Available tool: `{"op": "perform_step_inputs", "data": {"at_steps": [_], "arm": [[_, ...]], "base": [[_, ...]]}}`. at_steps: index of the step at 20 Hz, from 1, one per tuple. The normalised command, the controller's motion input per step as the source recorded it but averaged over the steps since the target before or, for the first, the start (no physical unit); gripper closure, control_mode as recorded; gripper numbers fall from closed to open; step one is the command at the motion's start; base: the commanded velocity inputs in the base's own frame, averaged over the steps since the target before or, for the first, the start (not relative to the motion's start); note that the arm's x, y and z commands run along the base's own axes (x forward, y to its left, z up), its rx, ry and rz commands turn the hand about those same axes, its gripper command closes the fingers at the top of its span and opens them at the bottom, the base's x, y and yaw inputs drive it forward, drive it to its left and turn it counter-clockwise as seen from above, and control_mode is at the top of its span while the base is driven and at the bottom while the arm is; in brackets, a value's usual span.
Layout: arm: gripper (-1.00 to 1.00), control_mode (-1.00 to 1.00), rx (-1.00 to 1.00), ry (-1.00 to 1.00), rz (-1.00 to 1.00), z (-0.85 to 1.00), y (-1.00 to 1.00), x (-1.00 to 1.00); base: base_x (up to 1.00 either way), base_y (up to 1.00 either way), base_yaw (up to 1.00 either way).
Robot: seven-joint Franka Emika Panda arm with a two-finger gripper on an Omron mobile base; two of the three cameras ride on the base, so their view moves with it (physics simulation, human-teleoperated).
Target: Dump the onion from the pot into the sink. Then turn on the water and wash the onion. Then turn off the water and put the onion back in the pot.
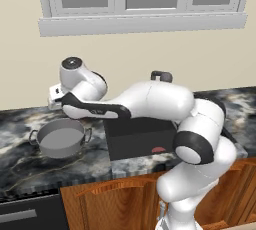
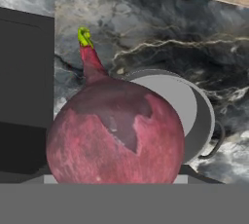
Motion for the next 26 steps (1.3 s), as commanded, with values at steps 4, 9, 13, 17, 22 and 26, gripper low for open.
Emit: {"op": "perform_step_inputs", "data": {"at_steps": [4,9,13,17,22,26], "arm": [[1.00,-1.00,0.00,0.07,0.00,-0.65,0.29,0.00],[1.00,-1.00,0.00,0.00,0.00,-0.67,0.14,0.04],[1.00,-1.00,0.00,0.00,0.00,-0.39,0.27,0.16],[1.00,-1.00,0.00,0.01,0.00,-0.30,0.20,0.33],[1.00,-1.00,0.00,0.05,0.00,-0.04,0.25,0.35],[1.00,-1.00,0.00,0.00,0.00,-0.03,0.30,0.26]], "base": [[0.00,0.00,0.00],[0.00,0.00,0.00],[0.00,0.00,0.00],[0.00,0.00,0.00],[0.00,0.00,0.00],[0.00,0.00,0.00]]}}
